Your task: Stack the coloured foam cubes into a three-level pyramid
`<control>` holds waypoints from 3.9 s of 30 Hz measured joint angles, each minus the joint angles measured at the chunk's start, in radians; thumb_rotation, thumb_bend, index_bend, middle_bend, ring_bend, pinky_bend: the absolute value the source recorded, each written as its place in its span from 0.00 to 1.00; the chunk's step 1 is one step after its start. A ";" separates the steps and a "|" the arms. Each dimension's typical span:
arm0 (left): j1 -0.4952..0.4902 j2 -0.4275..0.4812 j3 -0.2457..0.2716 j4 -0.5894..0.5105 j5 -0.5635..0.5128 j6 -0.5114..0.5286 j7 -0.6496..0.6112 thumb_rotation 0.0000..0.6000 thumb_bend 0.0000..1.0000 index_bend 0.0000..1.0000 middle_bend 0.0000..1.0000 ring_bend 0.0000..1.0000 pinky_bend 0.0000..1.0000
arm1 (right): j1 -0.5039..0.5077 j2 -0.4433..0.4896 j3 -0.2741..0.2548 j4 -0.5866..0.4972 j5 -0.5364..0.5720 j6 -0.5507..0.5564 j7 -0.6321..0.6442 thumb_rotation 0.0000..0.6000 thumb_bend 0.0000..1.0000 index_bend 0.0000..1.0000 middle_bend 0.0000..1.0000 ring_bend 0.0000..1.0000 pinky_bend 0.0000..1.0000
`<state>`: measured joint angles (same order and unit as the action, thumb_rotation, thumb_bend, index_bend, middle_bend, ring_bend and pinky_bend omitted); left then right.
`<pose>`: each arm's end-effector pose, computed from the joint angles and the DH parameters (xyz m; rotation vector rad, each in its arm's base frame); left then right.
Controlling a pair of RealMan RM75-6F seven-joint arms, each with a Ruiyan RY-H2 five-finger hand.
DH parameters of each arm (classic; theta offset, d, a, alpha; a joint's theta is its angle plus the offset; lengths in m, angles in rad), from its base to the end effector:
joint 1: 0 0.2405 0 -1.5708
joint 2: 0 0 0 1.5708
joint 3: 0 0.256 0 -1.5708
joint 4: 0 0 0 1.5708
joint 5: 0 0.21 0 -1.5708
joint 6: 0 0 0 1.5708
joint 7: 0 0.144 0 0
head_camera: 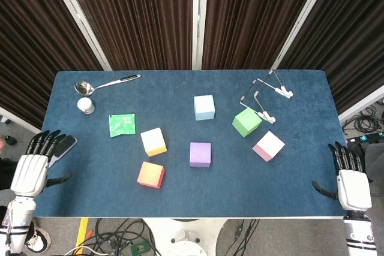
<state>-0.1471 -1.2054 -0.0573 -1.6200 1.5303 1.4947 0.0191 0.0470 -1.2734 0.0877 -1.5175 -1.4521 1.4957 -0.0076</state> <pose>-0.2841 0.1997 0.1318 -1.4159 -0.9000 -1.0376 -0.3247 -0.1767 0.1267 1.2710 -0.9561 0.9199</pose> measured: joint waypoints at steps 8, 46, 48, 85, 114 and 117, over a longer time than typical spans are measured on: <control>-0.002 -0.004 0.000 0.005 -0.002 -0.005 -0.005 1.00 0.00 0.15 0.09 0.00 0.08 | 0.007 0.002 -0.001 -0.007 -0.006 -0.008 -0.007 1.00 0.06 0.00 0.00 0.00 0.00; 0.001 -0.039 0.016 0.105 0.001 -0.021 -0.120 1.00 0.00 0.15 0.09 0.00 0.08 | 0.634 -0.145 0.118 -0.211 0.271 -0.689 -0.328 1.00 0.07 0.00 0.09 0.00 0.00; 0.002 -0.043 0.017 0.113 -0.003 -0.023 -0.126 1.00 0.00 0.15 0.09 0.00 0.08 | 0.653 -0.160 0.121 -0.194 0.288 -0.695 -0.340 1.00 0.08 0.00 0.13 0.00 0.00; -0.007 -0.062 0.026 0.163 -0.016 -0.066 -0.181 1.00 0.00 0.15 0.09 0.00 0.08 | 0.807 -0.214 0.097 -0.029 0.308 -0.722 -0.287 1.00 0.21 0.00 0.40 0.00 0.00; -0.006 -0.063 0.021 0.171 -0.021 -0.058 -0.193 1.00 0.00 0.15 0.09 0.00 0.08 | 0.863 -0.160 0.110 -0.027 0.231 -0.792 -0.106 1.00 0.05 0.00 0.09 0.00 0.00; -0.001 -0.060 0.024 0.169 -0.008 -0.044 -0.205 1.00 0.00 0.15 0.09 0.00 0.08 | 0.892 -0.161 0.134 -0.037 0.236 -0.810 -0.099 1.00 0.05 0.00 0.09 0.00 0.00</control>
<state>-0.1486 -1.2649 -0.0335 -1.4507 1.5219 1.4507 -0.1856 0.9390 -1.4341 0.2220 -1.5548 -1.2158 0.6862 -0.1064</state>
